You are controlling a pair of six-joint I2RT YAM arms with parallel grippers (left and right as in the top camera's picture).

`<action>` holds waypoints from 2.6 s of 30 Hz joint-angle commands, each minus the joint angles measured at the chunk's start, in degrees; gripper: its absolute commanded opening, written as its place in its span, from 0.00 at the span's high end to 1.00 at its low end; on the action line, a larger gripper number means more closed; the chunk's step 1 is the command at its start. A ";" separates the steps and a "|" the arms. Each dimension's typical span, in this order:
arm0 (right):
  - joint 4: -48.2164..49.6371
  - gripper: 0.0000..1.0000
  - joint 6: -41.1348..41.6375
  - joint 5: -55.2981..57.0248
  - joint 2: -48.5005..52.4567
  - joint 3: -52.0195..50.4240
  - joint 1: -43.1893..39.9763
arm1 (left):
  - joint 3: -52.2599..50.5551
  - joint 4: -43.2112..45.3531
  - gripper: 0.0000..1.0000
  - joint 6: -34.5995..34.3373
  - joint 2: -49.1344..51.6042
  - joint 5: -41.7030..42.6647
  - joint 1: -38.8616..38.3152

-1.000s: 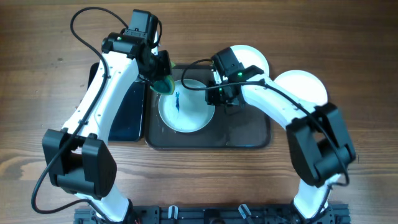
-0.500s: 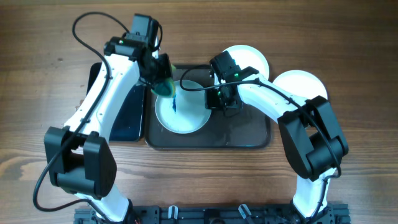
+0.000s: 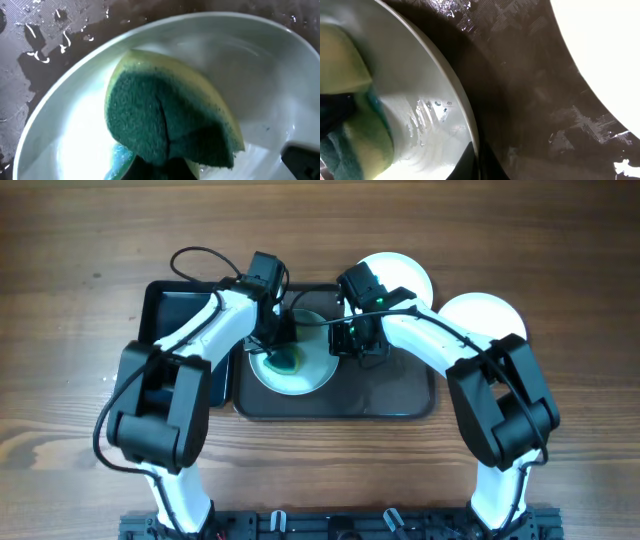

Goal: Clean dirty plates on tray and stack at the side
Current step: 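Scrub the second plate with the sponge in left gripper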

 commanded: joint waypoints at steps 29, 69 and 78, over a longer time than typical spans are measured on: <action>-0.07 0.96 0.55 -1.33 0.76 1.25 -0.15 | 1.73 -9.18 0.96 10.56 4.02 16.70 1.18; -0.02 0.96 0.48 -1.33 0.76 1.25 -0.15 | 2.86 0.09 0.96 4.66 4.04 -5.42 2.21; 0.02 0.96 0.66 -1.36 0.76 1.22 -0.15 | 5.07 -7.56 0.96 -2.32 3.37 -20.94 2.21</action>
